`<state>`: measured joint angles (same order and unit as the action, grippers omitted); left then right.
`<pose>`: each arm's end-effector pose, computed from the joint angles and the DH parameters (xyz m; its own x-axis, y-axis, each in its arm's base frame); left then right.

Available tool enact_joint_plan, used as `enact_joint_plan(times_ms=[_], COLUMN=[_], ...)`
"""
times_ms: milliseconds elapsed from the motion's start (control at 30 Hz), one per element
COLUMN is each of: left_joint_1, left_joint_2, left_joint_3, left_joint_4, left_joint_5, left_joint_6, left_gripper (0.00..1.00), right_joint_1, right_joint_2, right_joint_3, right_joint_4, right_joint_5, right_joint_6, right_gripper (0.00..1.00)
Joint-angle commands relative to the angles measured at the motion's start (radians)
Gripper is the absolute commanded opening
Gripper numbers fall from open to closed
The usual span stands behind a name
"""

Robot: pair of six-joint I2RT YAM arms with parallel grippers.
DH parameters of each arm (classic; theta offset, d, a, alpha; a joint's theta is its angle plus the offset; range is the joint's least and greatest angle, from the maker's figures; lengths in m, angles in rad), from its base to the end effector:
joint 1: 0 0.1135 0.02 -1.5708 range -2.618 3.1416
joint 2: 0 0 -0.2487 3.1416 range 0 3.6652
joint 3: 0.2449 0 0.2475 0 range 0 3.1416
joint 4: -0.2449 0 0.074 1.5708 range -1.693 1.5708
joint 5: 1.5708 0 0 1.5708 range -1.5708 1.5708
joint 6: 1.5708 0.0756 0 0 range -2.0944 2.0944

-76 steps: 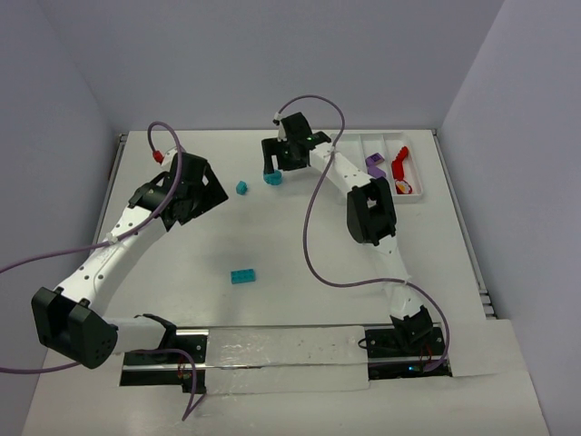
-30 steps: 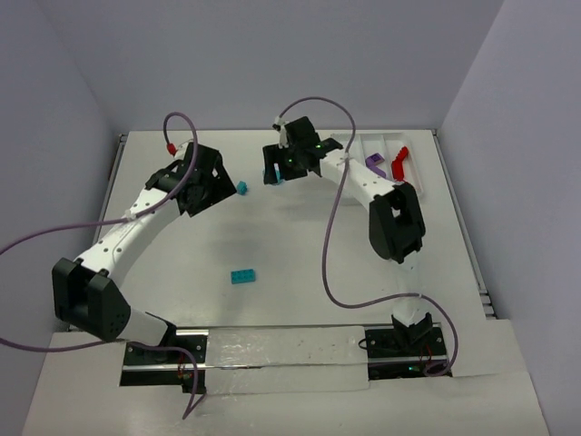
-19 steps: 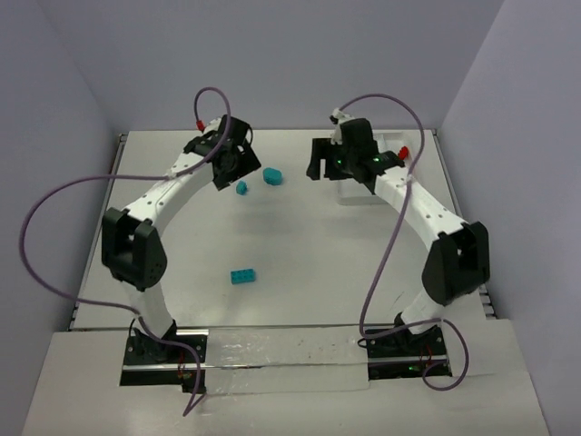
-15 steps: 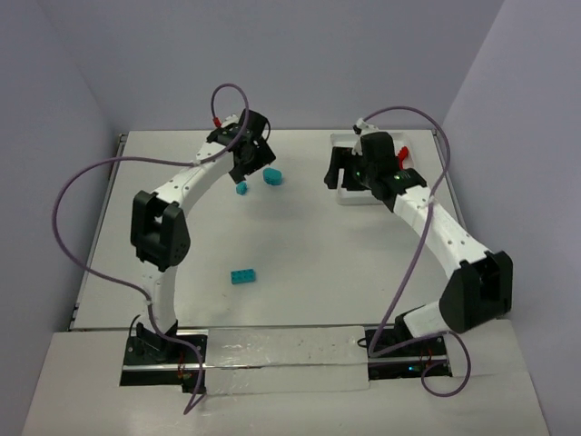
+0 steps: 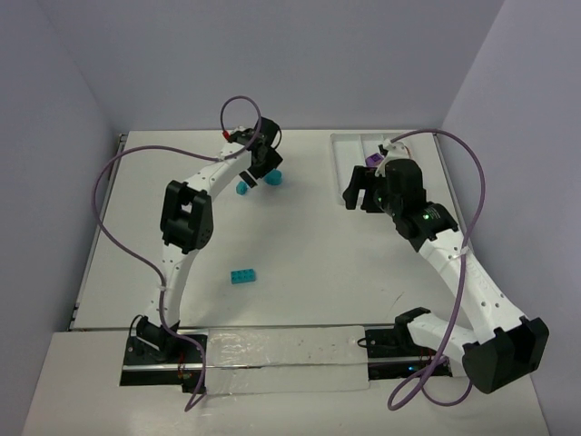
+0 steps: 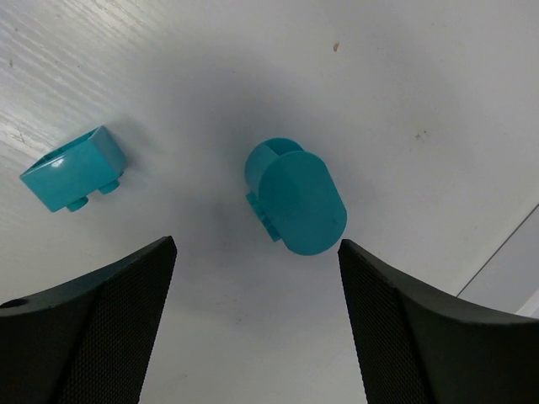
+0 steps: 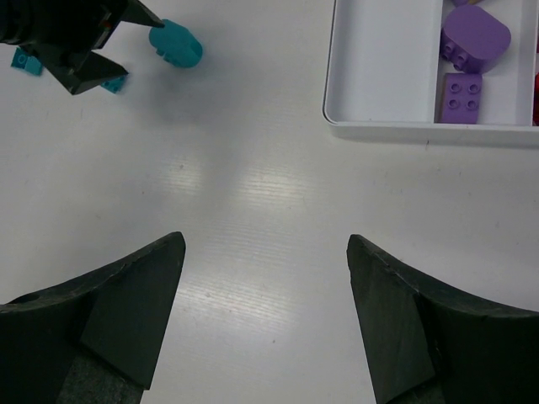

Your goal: Sort the legos into containers by color

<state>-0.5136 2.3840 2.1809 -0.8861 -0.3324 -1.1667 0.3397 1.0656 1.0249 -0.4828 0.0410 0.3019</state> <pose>0.4610 -0.2317 0.1658 -0.6095 -0.6541 -0.4480 -0.5789 0.7533 -0.3122 0.2570 0.0875 0.3066 -0.5391 0.1246 -0.8330 -0.1458 0.9603 0.2380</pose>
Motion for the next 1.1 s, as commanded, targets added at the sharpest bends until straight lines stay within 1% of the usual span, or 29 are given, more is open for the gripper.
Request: enact_joint_plan(times_ms=[0, 133, 400, 500, 567, 667, 700, 733, 767, 867, 933, 1000, 1067], left_joint_1=[0.003, -0.002, -0.003, -0.005, -0.009, -0.018, -0.023, -0.025, -0.032, -0.072, -0.082, -0.095, -0.102], left_joint_2=[0.074, 0.102, 0.170, 0.186, 0.183, 0.145, 0.133, 0.123, 0.108, 0.068, 0.041, 0.019, 0.013], left_joint_3=[0.112, 0.123, 0.174, 0.179, 0.162, 0.111, 0.097, 0.091, 0.089, 0.084, 0.071, 0.048, 0.046], left_joint_4=[0.042, 0.095, 0.146, 0.154, 0.161, 0.197, 0.224, 0.236, 0.245, 0.297, 0.344, 0.406, 0.446], left_joint_5=[0.004, 0.006, 0.007, 0.020, 0.034, 0.074, 0.091, 0.096, 0.105, 0.144, 0.183, 0.247, 0.288], left_joint_6=[-0.048, -0.057, -0.054, -0.049, -0.033, 0.007, 0.024, 0.028, 0.042, 0.112, 0.131, 0.141, 0.140], left_gripper=[0.84, 0.81, 0.79, 0.71, 0.53, 0.33, 0.29, 0.28, 0.25, 0.19, 0.17, 0.12, 0.11], right_joint_1=[-0.002, -0.002, -0.001, -0.002, -0.002, -0.002, -0.002, -0.002, -0.002, -0.003, -0.001, -0.002, -0.001], right_joint_2=[-0.046, -0.062, -0.061, -0.065, -0.068, -0.070, -0.071, -0.072, -0.073, -0.098, -0.105, -0.131, -0.152], right_joint_3=[-0.017, -0.041, -0.066, -0.071, -0.071, -0.070, -0.069, -0.069, -0.071, -0.084, -0.089, -0.097, -0.105], right_joint_4=[-0.016, -0.016, -0.011, -0.011, -0.009, -0.004, -0.002, -0.002, 0.000, 0.013, 0.015, 0.016, 0.017], right_joint_5=[-0.006, -0.027, -0.035, -0.036, -0.034, -0.032, -0.031, -0.030, -0.026, -0.007, 0.006, 0.032, 0.058], right_joint_6=[0.003, 0.008, 0.000, 0.000, 0.002, 0.003, 0.004, 0.006, 0.009, 0.021, 0.026, 0.035, 0.044], right_gripper=[0.85, 0.85, 0.85, 0.85, 0.85, 0.85, 0.85, 0.85, 0.85, 0.85, 0.85, 0.85, 0.85])
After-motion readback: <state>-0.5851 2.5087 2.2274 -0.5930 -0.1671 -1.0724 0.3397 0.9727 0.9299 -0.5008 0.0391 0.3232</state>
